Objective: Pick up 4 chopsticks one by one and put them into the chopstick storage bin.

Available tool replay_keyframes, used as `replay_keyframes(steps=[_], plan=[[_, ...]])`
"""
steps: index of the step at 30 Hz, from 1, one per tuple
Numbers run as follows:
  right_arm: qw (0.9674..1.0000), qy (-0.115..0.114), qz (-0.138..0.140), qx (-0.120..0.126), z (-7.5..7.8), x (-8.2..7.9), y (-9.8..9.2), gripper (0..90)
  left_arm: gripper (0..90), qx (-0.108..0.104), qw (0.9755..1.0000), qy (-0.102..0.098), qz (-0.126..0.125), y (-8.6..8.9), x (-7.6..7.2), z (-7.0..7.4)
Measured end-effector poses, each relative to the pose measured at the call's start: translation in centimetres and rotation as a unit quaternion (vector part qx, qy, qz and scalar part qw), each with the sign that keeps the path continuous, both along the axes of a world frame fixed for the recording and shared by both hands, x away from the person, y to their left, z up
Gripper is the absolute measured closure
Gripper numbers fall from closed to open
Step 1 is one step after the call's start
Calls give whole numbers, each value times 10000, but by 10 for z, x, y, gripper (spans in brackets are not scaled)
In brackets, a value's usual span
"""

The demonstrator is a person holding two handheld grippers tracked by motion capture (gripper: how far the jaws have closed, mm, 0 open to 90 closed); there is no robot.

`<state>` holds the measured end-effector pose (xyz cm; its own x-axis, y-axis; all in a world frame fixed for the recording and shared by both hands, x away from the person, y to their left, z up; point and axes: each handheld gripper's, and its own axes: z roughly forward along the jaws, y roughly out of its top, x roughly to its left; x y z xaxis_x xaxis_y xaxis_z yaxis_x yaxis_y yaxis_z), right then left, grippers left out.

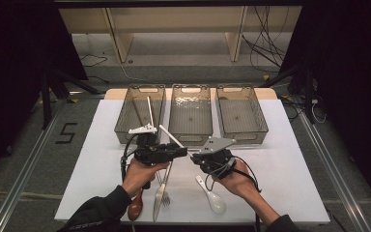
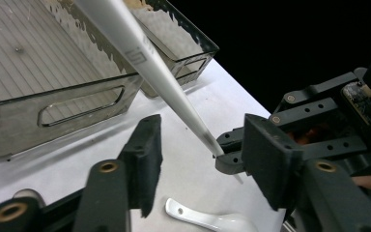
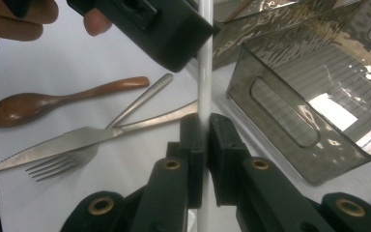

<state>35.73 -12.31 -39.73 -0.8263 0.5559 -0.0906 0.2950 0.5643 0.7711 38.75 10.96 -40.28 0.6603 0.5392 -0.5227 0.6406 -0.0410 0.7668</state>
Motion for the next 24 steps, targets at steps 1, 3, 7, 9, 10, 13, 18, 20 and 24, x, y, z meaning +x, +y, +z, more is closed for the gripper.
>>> replay_keyframes(steps=[1, 3, 7, 9, 10, 13, 18, 20, 24], plan=[[10000, -6, 3, 11, 0, 0, 1, 856, 520, -31, 10000, 31, 0, 0, 0, 0], [10000, -21, 25, 26, 0, -1, 2, 855, 539, -49, 10000, 51, -30, 0, 0, -1], [9999, -32, 59, 81, 1, -2, 4, 855, 594, -129, 9999, 96, -42, -2, 0, -2], [9999, -42, 70, 84, 1, -2, 4, 856, 618, -158, 9998, 111, -70, -2, 0, -2], [9999, -38, 80, 85, 1, -2, 4, 855, 627, -174, 9997, 123, -78, -2, 0, -2], [9999, -32, 83, 94, 1, -2, 4, 855, 664, -161, 9997, 123, -110, -3, 0, -2], [9999, -28, 89, 122, 1, -2, 4, 855, 711, -218, 9995, 205, -105, -2, 0, -4], [9998, -15, 92, 153, 1, -3, 4, 855, 721, -246, 9994, 236, -118, -2, 0, -4], [9998, 3, 110, 186, 1, -3, 5, 855, 746, -248, 9993, 253, -144, -2, 0, -5]])
